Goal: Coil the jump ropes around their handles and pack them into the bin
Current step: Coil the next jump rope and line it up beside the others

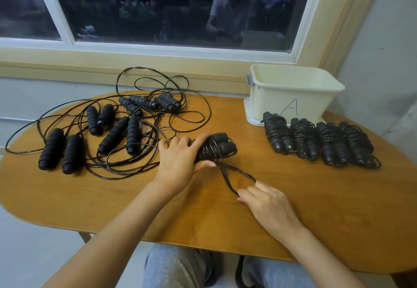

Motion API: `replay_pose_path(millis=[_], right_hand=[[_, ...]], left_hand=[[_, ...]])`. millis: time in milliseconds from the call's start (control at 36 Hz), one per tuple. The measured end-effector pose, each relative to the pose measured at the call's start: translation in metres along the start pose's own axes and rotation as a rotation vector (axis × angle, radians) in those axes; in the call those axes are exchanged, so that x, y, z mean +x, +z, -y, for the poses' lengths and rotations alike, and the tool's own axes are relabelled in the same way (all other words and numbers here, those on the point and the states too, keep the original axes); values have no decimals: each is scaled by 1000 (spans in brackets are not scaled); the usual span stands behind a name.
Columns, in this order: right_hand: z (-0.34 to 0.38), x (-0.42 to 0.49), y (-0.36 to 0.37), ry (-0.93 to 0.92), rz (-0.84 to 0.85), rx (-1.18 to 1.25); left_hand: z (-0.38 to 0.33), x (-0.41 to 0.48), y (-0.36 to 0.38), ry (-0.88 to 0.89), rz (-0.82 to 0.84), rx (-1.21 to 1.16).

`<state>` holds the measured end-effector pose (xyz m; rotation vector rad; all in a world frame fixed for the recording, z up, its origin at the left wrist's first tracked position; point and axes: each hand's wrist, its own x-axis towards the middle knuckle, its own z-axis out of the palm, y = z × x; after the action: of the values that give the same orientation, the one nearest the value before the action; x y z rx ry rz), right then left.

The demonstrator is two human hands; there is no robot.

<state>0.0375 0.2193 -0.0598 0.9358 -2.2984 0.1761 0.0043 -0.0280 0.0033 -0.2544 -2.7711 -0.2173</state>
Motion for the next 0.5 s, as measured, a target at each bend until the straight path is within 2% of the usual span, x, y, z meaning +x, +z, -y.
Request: replay_pose_path(millis=[167, 250, 389, 500], right_hand=[[-4, -3, -12, -123, 56, -28], [-4, -5, -14, -134, 96, -20], [-7, -5, -17, -33, 186, 33], [1, 4, -28, 187, 395, 88]], left_hand=[[5, -14, 18, -23, 234, 143], [0, -15, 20, -29, 269, 198], [0, -14, 24, -24, 291, 139], [2, -13, 26, -1, 260, 107]])
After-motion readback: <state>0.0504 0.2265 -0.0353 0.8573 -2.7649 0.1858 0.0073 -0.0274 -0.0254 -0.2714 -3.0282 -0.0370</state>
